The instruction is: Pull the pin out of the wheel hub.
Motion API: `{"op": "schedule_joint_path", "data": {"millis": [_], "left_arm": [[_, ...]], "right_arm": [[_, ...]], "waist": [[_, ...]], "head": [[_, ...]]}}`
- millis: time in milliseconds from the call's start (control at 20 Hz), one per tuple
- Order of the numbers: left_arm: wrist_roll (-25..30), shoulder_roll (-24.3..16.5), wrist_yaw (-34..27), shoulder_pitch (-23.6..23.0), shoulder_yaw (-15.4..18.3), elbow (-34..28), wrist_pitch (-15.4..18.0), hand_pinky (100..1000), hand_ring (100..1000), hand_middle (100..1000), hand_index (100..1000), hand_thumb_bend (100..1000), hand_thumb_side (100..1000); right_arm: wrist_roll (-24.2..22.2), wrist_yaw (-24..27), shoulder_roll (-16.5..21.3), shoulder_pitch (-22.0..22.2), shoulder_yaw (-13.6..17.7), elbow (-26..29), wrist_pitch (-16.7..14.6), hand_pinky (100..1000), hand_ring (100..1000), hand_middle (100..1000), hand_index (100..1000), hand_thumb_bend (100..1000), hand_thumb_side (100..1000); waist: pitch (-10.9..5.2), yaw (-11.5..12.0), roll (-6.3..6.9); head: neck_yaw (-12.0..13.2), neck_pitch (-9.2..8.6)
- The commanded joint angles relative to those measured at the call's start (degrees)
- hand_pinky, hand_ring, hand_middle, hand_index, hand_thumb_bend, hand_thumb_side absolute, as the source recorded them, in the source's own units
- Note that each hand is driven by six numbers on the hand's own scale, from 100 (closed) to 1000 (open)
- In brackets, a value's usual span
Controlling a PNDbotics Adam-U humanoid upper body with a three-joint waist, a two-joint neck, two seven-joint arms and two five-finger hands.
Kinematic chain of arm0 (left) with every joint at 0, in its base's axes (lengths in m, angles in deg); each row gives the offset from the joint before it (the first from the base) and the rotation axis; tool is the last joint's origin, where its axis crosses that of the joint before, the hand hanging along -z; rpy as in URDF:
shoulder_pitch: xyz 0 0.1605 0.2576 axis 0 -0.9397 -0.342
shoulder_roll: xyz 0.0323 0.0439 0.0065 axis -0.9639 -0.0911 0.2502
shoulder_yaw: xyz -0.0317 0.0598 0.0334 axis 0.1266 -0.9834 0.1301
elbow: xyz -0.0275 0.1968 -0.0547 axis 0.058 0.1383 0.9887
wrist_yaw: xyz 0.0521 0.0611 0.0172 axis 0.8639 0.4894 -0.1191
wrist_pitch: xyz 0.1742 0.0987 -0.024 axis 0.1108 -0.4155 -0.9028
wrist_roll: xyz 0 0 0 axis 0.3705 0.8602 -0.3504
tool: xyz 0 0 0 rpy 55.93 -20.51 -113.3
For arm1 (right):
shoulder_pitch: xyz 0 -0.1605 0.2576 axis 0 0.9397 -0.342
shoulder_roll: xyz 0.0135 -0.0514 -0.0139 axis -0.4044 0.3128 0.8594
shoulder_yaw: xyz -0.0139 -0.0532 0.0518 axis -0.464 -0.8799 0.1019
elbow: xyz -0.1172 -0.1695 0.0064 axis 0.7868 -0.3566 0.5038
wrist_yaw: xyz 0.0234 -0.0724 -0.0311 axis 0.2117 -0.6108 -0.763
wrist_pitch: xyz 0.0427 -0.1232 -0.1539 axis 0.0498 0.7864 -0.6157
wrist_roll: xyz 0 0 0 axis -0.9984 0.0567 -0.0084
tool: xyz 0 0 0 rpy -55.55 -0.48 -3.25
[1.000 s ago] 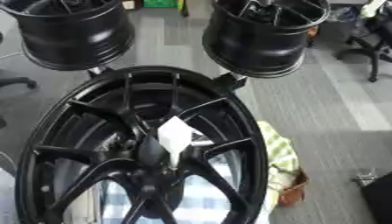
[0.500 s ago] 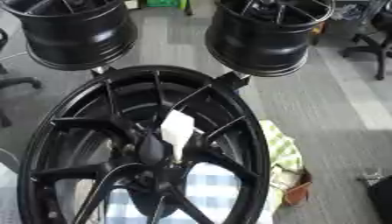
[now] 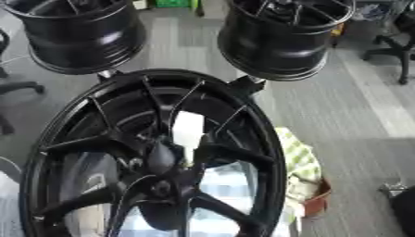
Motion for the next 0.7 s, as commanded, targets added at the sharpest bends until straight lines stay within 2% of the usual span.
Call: {"op": "schedule_joint_path", "data": {"millis": [50,150,200,250,300,500,700], "left_arm": [[-0.1,-1.2,0.2,0.2,0.7,-1.0,0.3,773,880,749,850,260,749],[-0.1,-1.3,0.2,0.3,0.7,-1.0,0.3,773,880,749,849,260,748],[-0.1,-1.3,0.2,0.3,0.7,-1.0,0.3,774,880,749,850,260,748],[-0.1,-1.3,0.3,0.4,0.7,-1.0,0.3,774,880,749,850,260,747],[-0.1,-1.3,0.3,0.4,0.7,-1.0,0.4,774,880,749,849,260,747],[-0.1,-1.3,0.2,0.6,0.7,-1.0,0.4,774,880,749,849,261,746],[0.0,-1.3,0.1,1.0,0.6,-1.0,0.6,774,880,749,849,262,745]], "right_arm": [[1.4,2.3,1.5,-1.1,0.5,2.8,-1.2,810,812,799,852,534,332],[1.6,4.5,1.5,-0.6,0.0,5.2,-2.8,812,802,781,839,511,337],[1.4,5.7,1.6,-0.3,-0.3,6.8,-3.8,811,796,770,832,560,357],[1.1,7.1,1.8,0.3,-0.7,8.7,-5.0,810,792,766,828,492,337],[0.7,8.4,2.1,0.9,-1.1,10.6,-5.9,809,788,761,821,484,336],[-2.0,13.4,3.3,4.2,-3.0,20.1,-9.3,816,777,746,811,467,339],[-5.2,18.1,4.4,7.7,-4.9,30.8,-10.9,811,769,733,806,457,344]], "waist": [[-1.07,-0.1,-0.01],[-1.07,0.0,0.01],[-1.06,0.0,0.03],[-1.04,0.0,0.04],[-1.02,0.1,0.05],[-0.99,0.2,0.01],[-0.93,0.4,0.05]], "head": [[0.0,-0.01],[0.0,-0.02],[0.1,-0.01],[0.1,-0.01],[0.1,-0.03],[0.0,-0.18],[-0.1,-0.33]]}}
